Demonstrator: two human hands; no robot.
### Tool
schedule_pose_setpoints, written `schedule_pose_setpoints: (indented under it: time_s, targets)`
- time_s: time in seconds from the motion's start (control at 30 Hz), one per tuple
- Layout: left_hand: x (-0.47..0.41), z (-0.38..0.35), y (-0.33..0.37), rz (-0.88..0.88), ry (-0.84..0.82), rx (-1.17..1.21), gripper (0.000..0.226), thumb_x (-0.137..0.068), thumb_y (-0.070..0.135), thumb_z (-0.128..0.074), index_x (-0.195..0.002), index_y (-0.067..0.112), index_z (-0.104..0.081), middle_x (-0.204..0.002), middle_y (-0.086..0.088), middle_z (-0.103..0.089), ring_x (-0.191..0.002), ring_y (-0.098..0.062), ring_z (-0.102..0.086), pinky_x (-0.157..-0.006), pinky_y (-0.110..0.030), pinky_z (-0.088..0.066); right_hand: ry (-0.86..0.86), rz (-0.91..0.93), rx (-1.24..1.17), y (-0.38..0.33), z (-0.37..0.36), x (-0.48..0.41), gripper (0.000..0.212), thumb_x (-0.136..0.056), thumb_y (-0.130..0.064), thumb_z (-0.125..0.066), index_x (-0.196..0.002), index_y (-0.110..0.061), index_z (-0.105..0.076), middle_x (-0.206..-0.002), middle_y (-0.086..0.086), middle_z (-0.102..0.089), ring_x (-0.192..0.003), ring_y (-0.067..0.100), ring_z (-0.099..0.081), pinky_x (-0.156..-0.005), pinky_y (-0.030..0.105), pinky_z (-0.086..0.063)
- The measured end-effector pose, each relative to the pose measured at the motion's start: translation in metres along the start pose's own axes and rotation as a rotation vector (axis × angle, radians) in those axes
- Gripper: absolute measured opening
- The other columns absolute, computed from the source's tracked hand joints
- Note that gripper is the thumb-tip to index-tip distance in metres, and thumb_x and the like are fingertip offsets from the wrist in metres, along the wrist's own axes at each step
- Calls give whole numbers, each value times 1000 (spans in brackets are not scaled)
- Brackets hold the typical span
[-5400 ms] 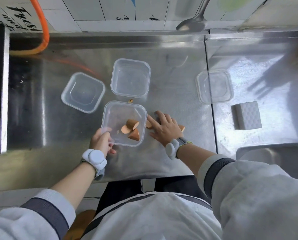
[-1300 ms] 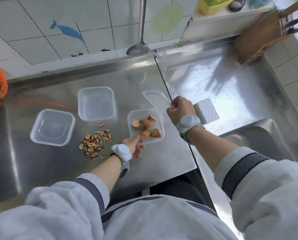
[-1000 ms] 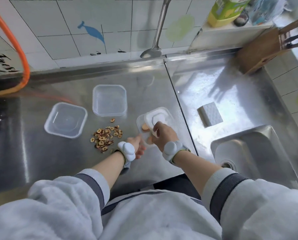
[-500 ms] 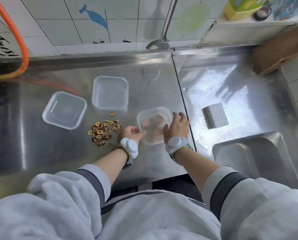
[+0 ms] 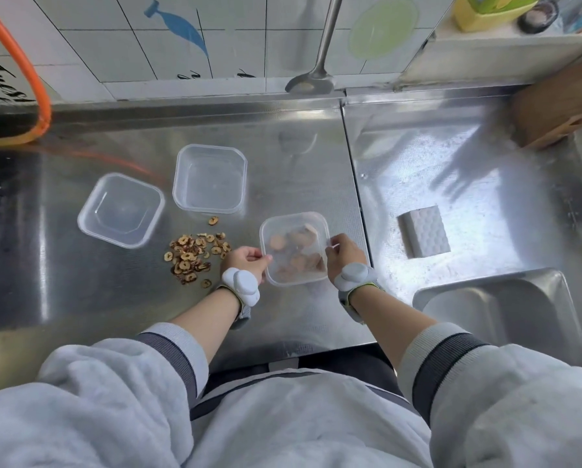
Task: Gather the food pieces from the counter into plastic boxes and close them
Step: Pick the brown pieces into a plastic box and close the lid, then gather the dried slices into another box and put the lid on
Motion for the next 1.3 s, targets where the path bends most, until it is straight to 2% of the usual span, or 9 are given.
schedule_pose_setpoints:
  time_s: [0.13, 0.37, 0.67, 0.77, 0.9, 1.03, 1.1, 1.2, 1.3]
  targets:
    - [-7, -1, -7, 20, -8, -30, 9, -83, 18, -71, -81, 12, -65, -85, -16, -72, -78, -34, -70, -76, -50, -60, -20, 8, 8, 0, 0, -5, 18, -98, -22, -43, -112, -13, -50, -110, 9, -63, -90, 27, -58, -77, 35, -45]
    - [-3, -6, 16, 10, -20, 72, 10, -90, 11, -66, -94, 6, -59, -95, -16, -65, -82, -31, -63, -81, -57, -57, -19, 65, -16, -2, 14, -10, 19, -98, -25, -41, -109, -12, -49, -105, 7, -62, -84, 24, -56, -74, 34, -42]
    - [-44, -24, 105, -46, -37, 152, 19, -93, 8, -62, -112, 5, -64, -86, -4, -62, -51, -5, -60, -78, -48, -57, 48, 84, -118, -35, 73, -68, 28, -98, -31, -41, -119, -15, -50, -109, 5, -63, -94, 25, -60, -91, 39, -46]
    - [-68, -38, 130, -47, -58, 174, 31, -93, -2, -56, -123, -2, -60, -105, -9, -63, -64, -15, -57, -78, -44, -55, 35, 66, -120, -47, 91, -98, 33, -99, -30, -39, -127, -14, -48, -113, 4, -62, -99, 25, -58, -83, 29, -41]
    - [-87, -47, 139, -33, -74, 175, 40, -89, -12, -53, -127, 0, -60, -101, -8, -66, -61, -12, -56, -58, -28, -49, -23, 53, -66, -53, 95, -117, 38, -100, -27, -38, -135, -13, -43, -126, 5, -58, -114, 24, -56, -90, 25, -38]
    - [-84, -49, 142, -11, -79, 184, 39, -91, -10, -53, -128, 0, -60, -105, -8, -64, -64, -8, -56, -49, -16, -46, -44, 10, -40, -52, 96, -118, 41, -99, -32, -37, -138, -20, -40, -128, 2, -60, -112, 24, -57, -100, 31, -41]
    - [-79, -43, 145, -44, -52, 180, 38, -92, -5, -54, -129, 3, -60, -109, -10, -64, -72, -12, -59, -58, -14, -50, 10, 6, -29, -56, 96, -112, 42, -97, -32, -38, -138, -23, -39, -135, 0, -53, -117, 23, -55, -102, 33, -38]
    - [-74, -25, 146, -125, 51, 132, 36, -91, 2, -52, -125, 9, -63, -112, -7, -63, -92, -19, -60, -90, -37, -55, 234, 104, 6, -72, 95, -95, 44, -95, -31, -45, -138, -21, -40, -143, 3, -40, -126, 24, -43, -101, 36, -33]
    - [-62, 10, 147, -201, 126, 116, 31, -91, 6, -51, -116, 13, -68, -103, 0, -64, -87, -19, -62, -84, -35, -57, 358, 318, 8, -104, 79, -74, 42, -92, -26, -52, -132, -16, -45, -138, 8, -44, -122, 29, -42, -103, 35, -34]
Point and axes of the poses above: each hand's wrist, its own x-axis away from the middle knuckle, its own z-axis out of the back of the hand, y = z × x, the point moved 3 cm from there along -x, towards the middle knuckle
